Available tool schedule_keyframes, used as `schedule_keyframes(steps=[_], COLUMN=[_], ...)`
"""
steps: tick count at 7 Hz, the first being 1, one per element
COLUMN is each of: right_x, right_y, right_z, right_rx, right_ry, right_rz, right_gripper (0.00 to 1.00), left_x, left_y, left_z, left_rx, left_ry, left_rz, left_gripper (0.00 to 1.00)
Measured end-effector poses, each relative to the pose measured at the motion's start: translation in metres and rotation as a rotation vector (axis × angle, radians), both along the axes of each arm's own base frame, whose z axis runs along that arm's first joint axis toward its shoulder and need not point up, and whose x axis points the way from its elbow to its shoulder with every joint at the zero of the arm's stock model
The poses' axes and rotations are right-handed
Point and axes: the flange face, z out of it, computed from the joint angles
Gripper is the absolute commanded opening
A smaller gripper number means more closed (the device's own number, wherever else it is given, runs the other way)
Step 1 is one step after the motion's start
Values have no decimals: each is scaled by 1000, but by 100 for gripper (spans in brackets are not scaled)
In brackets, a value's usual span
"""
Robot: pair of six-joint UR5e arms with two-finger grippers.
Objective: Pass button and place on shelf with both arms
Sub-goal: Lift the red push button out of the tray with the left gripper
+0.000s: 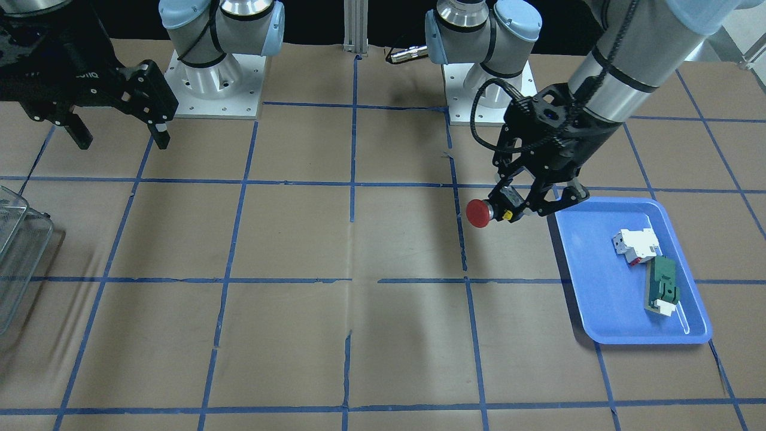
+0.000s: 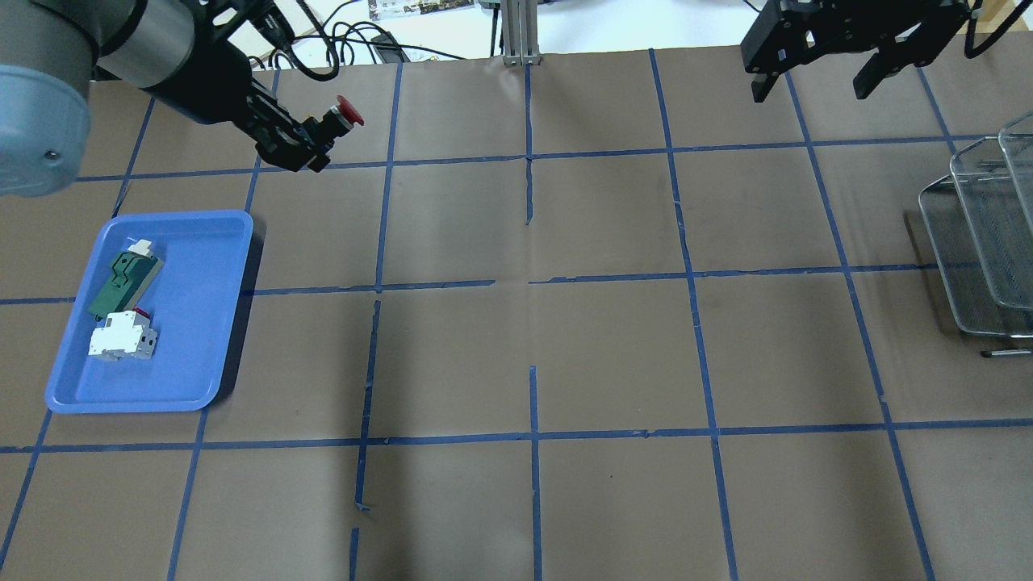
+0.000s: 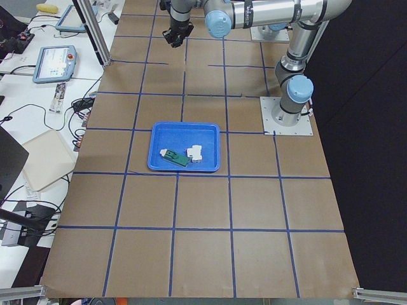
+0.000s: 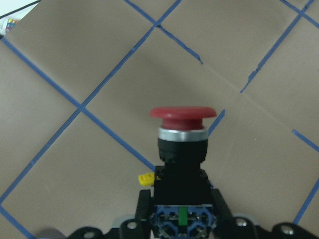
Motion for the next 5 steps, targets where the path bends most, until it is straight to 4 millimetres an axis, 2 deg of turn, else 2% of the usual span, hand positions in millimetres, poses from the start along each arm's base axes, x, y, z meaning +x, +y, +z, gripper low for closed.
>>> schedule_keyframes(steps=[2, 3, 5], right_x=[0, 2, 4], right_y=[11, 17, 16], right_z=[-8, -13, -24], right_rx=[74, 123, 133], right_ry=[1, -1, 12], right_rz=[35, 120, 453], right_gripper=[100, 100, 100], left_x=[-28, -36, -59], left_y=[4, 4, 5], left_z=[-10, -15, -20], left_rx=[-25, -44, -98], left_ry=[-31, -38, -50], left_rz=[-188, -284, -437], left_gripper=[0, 0, 0])
